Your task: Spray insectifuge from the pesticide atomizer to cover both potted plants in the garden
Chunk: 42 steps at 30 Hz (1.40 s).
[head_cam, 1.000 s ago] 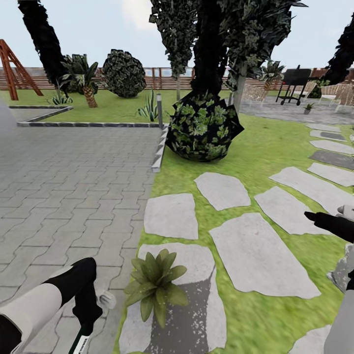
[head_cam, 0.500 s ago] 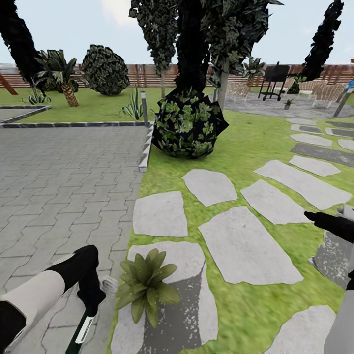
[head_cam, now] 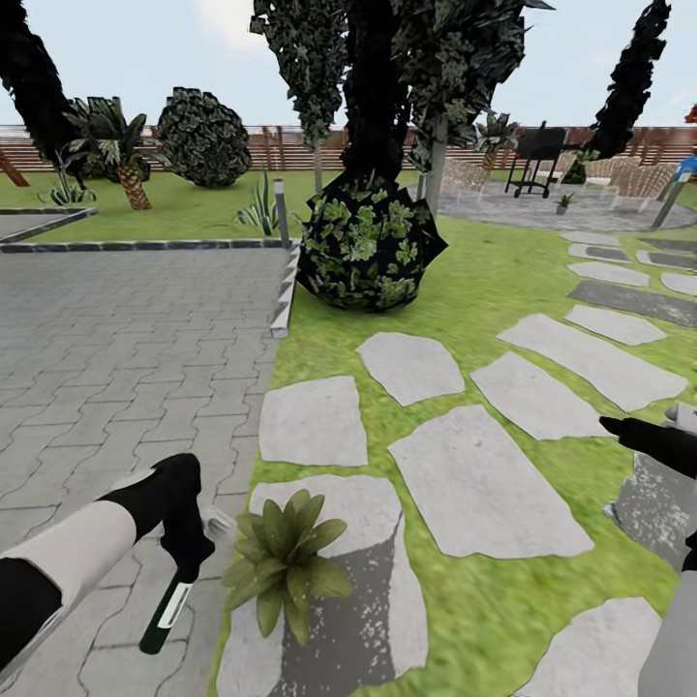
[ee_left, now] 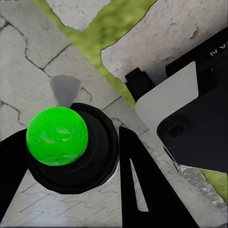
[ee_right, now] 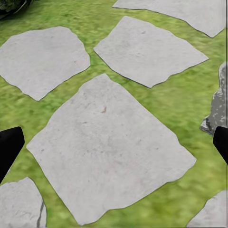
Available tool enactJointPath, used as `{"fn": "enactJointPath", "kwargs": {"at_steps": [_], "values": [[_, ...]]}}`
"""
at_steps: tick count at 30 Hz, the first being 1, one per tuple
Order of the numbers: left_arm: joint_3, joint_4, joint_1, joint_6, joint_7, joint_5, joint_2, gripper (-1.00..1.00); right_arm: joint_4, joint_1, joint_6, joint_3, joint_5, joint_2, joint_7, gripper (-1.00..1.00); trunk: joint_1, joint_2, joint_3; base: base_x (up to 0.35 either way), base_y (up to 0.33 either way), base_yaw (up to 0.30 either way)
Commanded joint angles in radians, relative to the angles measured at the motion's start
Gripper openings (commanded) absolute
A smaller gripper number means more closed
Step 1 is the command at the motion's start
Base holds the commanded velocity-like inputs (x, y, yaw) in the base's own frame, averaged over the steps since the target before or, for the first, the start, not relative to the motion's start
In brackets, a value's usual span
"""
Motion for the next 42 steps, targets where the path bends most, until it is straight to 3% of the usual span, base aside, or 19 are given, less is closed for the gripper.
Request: {"fn": "enactJointPath", "kwargs": {"at_steps": [1, 7, 18, 26, 31, 42], "values": [[-0.003, -0.003, 0.002, 0.009, -0.010, -0.009, 0.000, -1.00, -0.001, -0.001, 0.003, -0.001, 0.011, 0.000, 0.010, 1.00, 0.000, 0.000, -0.001, 0.000, 0.000, -0.206], [-0.008, -0.003, 0.015, 0.009, -0.009, -0.010, -0.001, -1.00, -0.001, -0.001, 0.003, -0.001, 0.011, 0.000, 0.010, 1.00, 0.000, 0.000, -0.001, 0.000, 0.000, -0.223], [-0.010, -0.002, 0.014, 0.009, -0.013, -0.009, 0.000, -1.00, -0.001, -0.001, 0.003, -0.001, 0.012, 0.000, 0.010, 1.00, 0.000, 0.000, -0.001, 0.000, 0.000, -0.011], [-0.008, -0.001, -0.076, 0.009, -0.018, -0.009, 0.000, -1.00, -0.001, -0.001, 0.003, -0.001, 0.012, 0.000, 0.010, 1.00, 0.000, 0.000, -0.001, 0.000, 0.000, 0.000], [-0.008, -0.001, -0.098, 0.010, -0.020, -0.009, -0.004, -1.00, -0.001, -0.001, 0.003, -0.002, 0.012, 0.000, 0.010, 1.00, 0.000, 0.000, -0.001, 0.000, 0.000, 0.000], [-0.013, -0.001, -0.073, 0.009, -0.010, -0.010, -0.004, -1.00, -0.001, -0.001, 0.003, -0.001, 0.010, -0.001, 0.010, 1.00, 0.000, 0.000, -0.001, 0.000, 0.000, -0.084]]}}
